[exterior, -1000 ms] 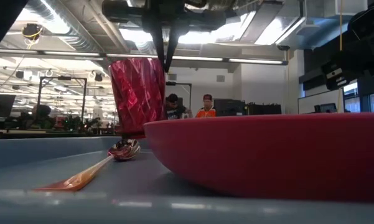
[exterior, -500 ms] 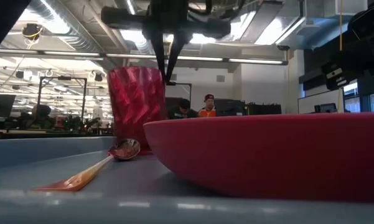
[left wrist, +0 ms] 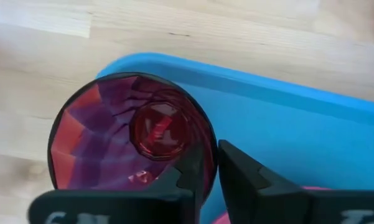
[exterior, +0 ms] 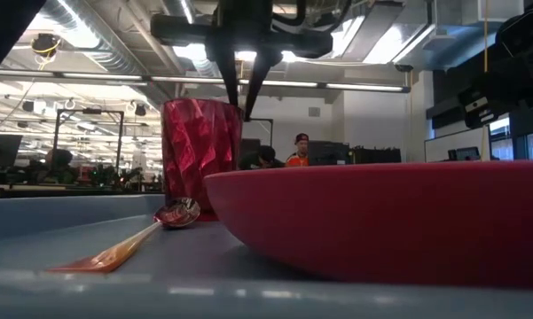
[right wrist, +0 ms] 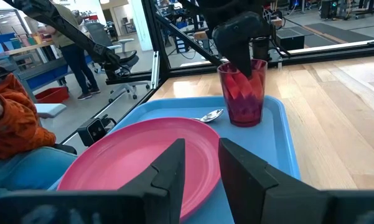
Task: Pick and place plate/cup/fork/spoon on tray
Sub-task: Put the red cup to the top of the orange spoon on the blue serving tray, then return to Home Position
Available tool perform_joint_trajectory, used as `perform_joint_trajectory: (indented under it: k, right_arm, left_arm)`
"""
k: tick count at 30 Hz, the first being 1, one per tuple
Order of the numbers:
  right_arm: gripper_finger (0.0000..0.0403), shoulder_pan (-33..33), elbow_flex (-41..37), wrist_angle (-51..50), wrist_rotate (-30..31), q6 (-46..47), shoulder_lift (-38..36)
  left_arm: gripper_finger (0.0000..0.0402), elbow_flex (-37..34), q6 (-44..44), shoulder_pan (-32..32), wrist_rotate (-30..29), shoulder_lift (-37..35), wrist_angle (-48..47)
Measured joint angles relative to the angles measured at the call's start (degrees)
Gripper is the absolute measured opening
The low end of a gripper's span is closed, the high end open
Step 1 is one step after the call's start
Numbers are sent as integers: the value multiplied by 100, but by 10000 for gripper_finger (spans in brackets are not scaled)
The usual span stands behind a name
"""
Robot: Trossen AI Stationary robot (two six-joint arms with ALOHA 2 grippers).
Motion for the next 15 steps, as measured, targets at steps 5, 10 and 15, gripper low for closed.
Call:
perform_joint_trajectory:
  k: [5,10,15]
  right_arm:
    - [102,-1,2,-2,0,0,2]
    - [102,0,-1,-1,1,0,-1]
    - [102,-1,0,-2,2,0,-1]
  left_arm:
    - [61,0,0,0,-22,0,97]
    - [73,0,-2,0,-44,0,103]
    - [82,0,-2,0,-55,0,45]
